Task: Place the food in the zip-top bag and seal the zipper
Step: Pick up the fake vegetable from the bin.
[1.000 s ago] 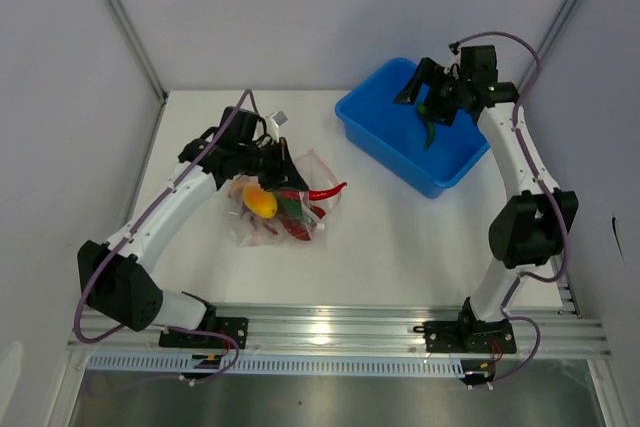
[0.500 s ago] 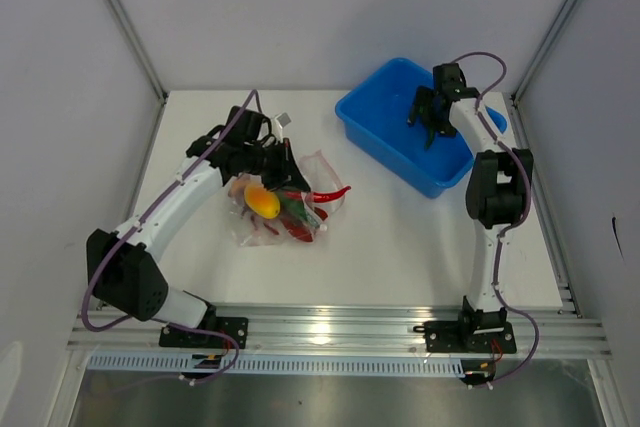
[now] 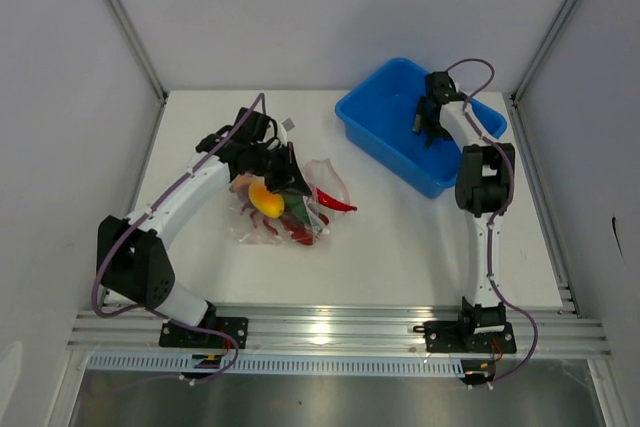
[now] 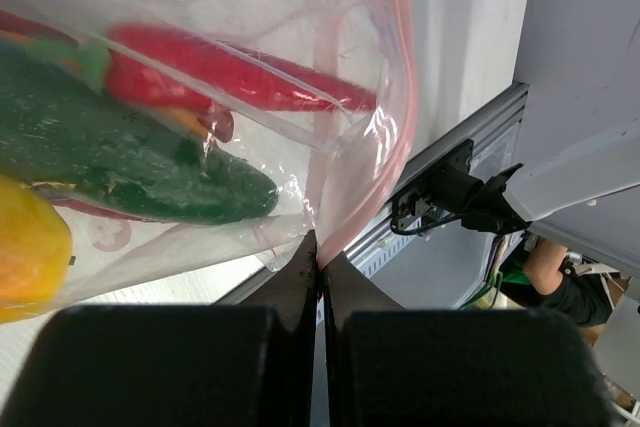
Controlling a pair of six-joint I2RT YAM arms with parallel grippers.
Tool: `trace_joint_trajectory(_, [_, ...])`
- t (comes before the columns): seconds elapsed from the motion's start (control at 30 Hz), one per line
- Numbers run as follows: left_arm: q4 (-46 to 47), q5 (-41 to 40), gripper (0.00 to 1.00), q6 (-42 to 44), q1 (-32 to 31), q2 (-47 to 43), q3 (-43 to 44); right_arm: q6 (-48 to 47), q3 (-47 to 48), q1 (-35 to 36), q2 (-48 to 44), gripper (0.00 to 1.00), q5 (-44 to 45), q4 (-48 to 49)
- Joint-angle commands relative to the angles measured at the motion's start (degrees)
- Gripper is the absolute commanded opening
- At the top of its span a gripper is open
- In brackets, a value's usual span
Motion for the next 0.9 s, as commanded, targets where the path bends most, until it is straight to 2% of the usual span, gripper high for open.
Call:
trace_joint_trajectory(0.0, [0.2,0.2,0.01,0.4,-0.3,0.4,2.2,-1.0,3.2,0.0,1.2,0.73,2.8,2.0])
trace_joint_trajectory(0.47, [-0.1,0.5,0.01,1.5,0.1,1.4,3.2,-2.4,4.3,1.3,4.0,0.42,0.4,1.7])
trace_joint_trajectory(0.57, [0.1,0.4,0.01,1.7,0.1,1.0,2.6,-2.7,4.7,1.2,4.5,0.27,0.1,1.2])
trace_joint_trajectory(0.6, [0.2,0.4,0.01,1.6,0.1,0.9,2.4,-2.8,5.0,1.3,4.5,0.16,-0.1,1.1])
trace_joint_trajectory(0.67, [0.2,0.3,0.01,1.7,0.1,0.6,2.1,-2.9,5.2,1.3,4.4,0.1,0.0,0.9])
trace_joint_trajectory(0.7, [0.2,0.4,0.01,1.6,0.1,0.6,1.8,-2.8,5.4,1.3,4.3,0.02,0.4,0.8])
trace_joint_trajectory(0.87, [0.2,0.3,0.01,1.8,0.1,0.4,1.8,-2.3,5.9,1.6,1.8,0.0,0.1,0.9])
